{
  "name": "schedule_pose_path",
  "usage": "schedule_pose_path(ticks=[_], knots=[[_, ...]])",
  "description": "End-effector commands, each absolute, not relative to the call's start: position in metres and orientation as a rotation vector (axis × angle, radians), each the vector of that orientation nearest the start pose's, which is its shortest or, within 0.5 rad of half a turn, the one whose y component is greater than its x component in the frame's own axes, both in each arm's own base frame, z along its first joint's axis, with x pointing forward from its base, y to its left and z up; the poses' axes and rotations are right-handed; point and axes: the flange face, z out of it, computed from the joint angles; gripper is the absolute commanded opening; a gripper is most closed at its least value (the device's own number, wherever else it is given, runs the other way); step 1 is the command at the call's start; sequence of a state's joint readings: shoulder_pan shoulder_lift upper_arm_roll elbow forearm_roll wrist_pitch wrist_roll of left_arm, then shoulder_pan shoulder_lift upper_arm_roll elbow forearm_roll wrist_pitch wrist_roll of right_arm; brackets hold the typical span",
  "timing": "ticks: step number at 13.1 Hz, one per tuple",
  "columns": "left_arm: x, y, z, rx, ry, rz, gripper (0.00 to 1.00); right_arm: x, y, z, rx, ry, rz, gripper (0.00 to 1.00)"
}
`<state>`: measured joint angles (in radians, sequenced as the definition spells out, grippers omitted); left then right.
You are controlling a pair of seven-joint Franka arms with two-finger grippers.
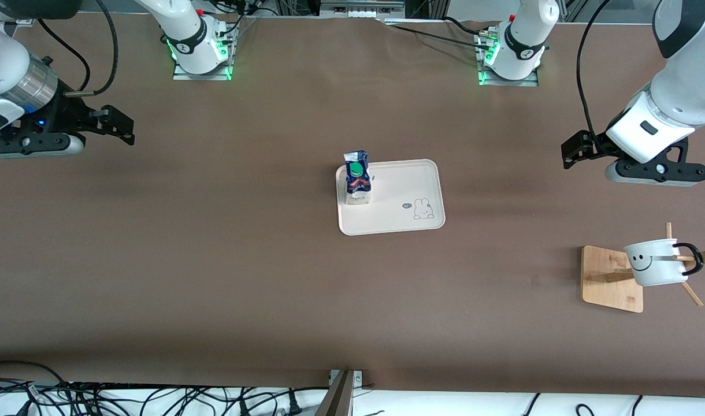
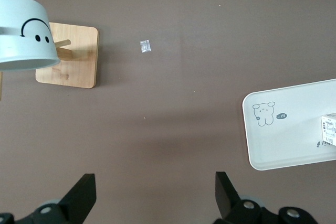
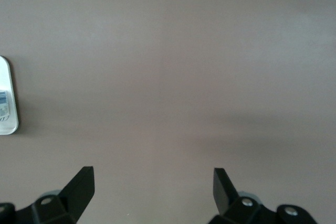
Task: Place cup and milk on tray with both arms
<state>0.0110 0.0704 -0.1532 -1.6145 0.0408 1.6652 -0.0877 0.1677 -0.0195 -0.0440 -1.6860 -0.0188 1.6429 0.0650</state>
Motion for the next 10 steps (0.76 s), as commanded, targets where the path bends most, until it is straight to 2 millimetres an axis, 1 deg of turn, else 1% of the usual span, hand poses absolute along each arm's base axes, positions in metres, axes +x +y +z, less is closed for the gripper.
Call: schedule_pose_path(ticks=[1,4,6,10], knots=[[0.5783,-0.0783,0.5788,-3.110,0.090,0.031,1.00,0.5537,0.0598,0.5919,-3.191,-0.098,0.030,1.00],[0.5784,-0.0775,0.5788,-3.110,0.088,0.031,1.00,0.5549,0.0629,0.5944,-3.186,-0.098,0.006,1.00],[0.5784,-0.0775,0.5788,-3.110,0.088,0.031,1.00,0.5546,0.0594,0.5920,-3.188,-0.091,0.025,1.00],[0.5783,-0.0783,0.5788,-3.110,0.090,0.031,1.00,0.5552,0.0595,0.5902,-3.188,-0.088,0.032,1.00]])
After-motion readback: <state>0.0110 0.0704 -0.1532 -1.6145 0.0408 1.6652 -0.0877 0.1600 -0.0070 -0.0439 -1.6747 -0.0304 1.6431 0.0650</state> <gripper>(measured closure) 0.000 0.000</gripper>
